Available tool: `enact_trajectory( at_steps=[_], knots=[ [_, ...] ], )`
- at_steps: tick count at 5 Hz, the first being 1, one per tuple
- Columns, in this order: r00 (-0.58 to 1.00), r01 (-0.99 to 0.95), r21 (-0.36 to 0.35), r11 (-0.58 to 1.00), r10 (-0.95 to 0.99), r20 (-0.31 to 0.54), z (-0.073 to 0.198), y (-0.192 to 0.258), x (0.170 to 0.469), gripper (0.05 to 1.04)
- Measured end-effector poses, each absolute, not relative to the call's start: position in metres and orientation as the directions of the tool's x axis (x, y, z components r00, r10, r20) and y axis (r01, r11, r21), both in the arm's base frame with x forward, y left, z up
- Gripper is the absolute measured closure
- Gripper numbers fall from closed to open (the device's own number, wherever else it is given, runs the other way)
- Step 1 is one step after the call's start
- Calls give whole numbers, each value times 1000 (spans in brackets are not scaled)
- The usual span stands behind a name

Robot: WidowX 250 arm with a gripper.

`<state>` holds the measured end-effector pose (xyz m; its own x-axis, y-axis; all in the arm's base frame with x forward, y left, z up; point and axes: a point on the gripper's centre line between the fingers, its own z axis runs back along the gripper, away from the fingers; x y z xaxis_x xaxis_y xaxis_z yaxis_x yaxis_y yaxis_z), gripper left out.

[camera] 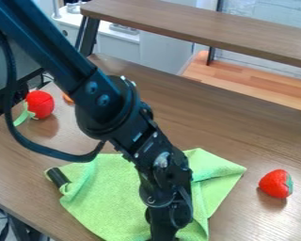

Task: Unfold the cloth from right to left

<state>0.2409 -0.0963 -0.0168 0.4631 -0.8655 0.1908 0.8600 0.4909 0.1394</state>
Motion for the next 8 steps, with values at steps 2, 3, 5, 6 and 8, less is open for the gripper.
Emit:
enact_trajectory(
  at_steps=[2, 3, 5, 6, 8],
  knots=[
    [426, 889, 41, 456, -858, 286, 12, -80, 248, 1035],
    [424, 893, 3, 450, -844, 329, 23, -69, 254, 1035],
    [442, 881, -2, 473, -820, 364, 37, -61, 273, 1035],
    [450, 878, -25, 478, -808, 379, 41, -62, 278, 1035],
    [480, 860, -18, 509, -798, 365, 39, -59, 293, 1035]
  ],
)
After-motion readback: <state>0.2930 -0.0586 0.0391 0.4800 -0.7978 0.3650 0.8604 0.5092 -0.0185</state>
